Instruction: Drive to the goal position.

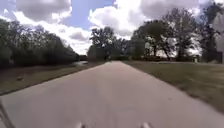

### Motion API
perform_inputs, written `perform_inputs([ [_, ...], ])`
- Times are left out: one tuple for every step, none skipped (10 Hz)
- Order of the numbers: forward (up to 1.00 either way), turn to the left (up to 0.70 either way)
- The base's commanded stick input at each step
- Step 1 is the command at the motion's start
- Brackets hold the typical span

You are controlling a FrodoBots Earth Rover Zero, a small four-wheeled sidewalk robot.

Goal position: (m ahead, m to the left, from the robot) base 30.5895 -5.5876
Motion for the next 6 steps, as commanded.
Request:
perform_inputs([
  [1.00,-0.17],
  [1.00,-0.03],
  [1.00,0.00],
  [1.00,0.00],
  [1.00,0.00],
  [1.00,0.00],
])
